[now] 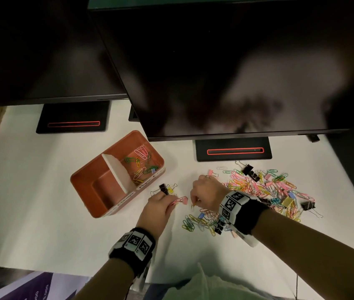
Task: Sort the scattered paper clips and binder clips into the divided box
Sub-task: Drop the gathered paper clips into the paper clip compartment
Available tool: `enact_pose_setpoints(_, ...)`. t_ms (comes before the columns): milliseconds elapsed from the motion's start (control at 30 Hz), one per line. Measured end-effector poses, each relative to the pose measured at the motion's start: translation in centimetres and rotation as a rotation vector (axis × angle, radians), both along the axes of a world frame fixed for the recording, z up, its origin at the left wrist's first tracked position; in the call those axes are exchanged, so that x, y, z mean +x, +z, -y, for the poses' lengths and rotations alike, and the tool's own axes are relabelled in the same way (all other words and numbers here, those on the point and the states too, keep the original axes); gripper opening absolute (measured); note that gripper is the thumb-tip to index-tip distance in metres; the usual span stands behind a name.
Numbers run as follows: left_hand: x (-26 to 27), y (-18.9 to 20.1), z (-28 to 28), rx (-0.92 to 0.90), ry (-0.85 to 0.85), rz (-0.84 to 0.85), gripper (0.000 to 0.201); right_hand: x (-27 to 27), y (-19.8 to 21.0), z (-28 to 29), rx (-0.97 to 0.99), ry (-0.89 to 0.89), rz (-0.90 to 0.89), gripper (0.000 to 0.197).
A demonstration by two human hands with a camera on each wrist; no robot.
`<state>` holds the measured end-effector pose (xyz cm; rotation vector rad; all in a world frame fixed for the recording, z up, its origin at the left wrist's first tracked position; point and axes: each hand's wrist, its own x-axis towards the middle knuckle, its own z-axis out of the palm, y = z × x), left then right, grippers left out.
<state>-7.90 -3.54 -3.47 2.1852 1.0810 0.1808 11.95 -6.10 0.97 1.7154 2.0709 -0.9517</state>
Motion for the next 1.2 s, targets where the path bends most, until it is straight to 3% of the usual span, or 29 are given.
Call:
enact_pose_setpoints(167,-0.6,0.0,0.3,0.050,-0.007,0.016,0.007,0.9,0.1,0.5,0.046,-0.057,-0.103,0.022)
enact_pose_setpoints(333,-1.0,-0.1,0.2,0.044,-0.030,0.023,0.002,2.5,0.9,0.9,0.137,-0.333,-0.295,0.014)
enact_pose_setpoints(533,-1.1,-0.2,0.1,0.019,-0.002,0.007,0.005,4.5,1.0,0.7,0.195,-0.544,-0.347,0.010)
enact_pose_setpoints(800,-0.4,0.2,-0.4,-0.088,0.085,-0.013,0.026,3.4,0.8,0.2,0.096,-0.323,-0.206,0.015)
enact_pose_setpoints(967,0.0,0.2,-0.8,-0.101,0.046,-0.062,0.007,2.1,0.3,-1.1,-0.037,-0.218,-0.106,0.018)
enact_pose_setpoints(1200,0.6,0.0,-0.5,-0.079,0.005,-0.203,0.014,1.4,-0.3,-1.0,-0.082,-0.218,-0.060,0.030)
